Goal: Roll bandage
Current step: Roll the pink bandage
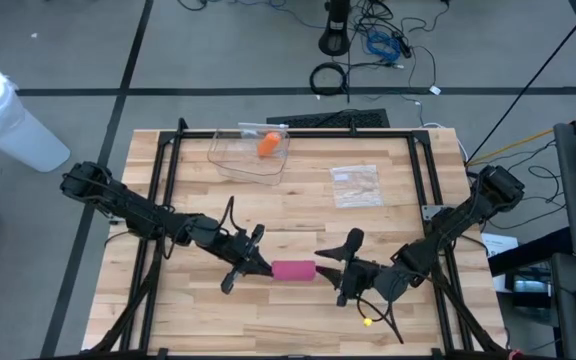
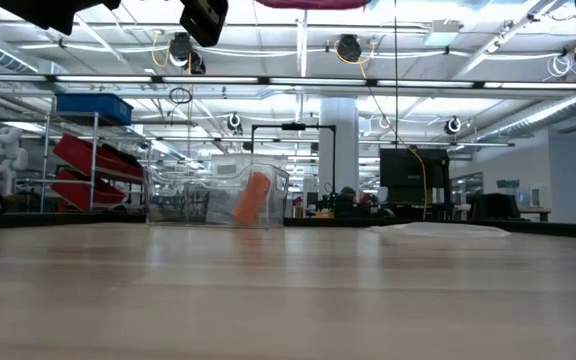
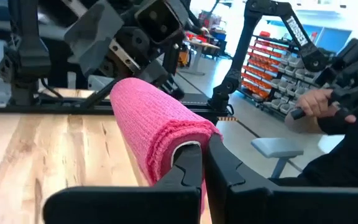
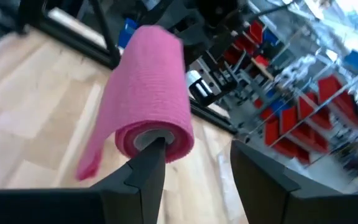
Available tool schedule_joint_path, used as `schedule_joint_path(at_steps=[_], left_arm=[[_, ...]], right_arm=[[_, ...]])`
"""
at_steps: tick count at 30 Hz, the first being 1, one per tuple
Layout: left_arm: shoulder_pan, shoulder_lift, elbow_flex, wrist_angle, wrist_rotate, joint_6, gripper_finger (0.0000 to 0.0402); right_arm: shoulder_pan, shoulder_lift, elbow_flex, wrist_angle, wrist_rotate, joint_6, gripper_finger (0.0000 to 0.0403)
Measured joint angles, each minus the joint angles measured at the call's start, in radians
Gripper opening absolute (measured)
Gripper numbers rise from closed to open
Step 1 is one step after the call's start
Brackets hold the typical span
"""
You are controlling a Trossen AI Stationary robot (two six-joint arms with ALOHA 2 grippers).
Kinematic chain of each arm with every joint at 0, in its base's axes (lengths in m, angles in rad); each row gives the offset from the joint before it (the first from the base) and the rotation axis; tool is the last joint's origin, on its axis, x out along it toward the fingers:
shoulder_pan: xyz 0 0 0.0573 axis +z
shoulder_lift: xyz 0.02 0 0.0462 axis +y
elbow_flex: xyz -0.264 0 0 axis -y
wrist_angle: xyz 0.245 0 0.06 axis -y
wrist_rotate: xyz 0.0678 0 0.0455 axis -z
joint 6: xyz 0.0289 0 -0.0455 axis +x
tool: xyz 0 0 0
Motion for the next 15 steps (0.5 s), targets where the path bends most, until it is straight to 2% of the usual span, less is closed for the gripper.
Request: schedule_joint_path(at_steps=[9,15], left_arm=[[0.012,0.000,-0.002,-0.012,0.009,-0.070,0.0000],[0.017,-0.002,-0.002,-0.077,-0.050,-0.093,0.0000]], right_arm=[[0.000,0.089,0.000,0.159,-0.019,-0.330,0.0164],[0.001,0.123,-0.003,0.225,-0.015,-0.371,0.0144]])
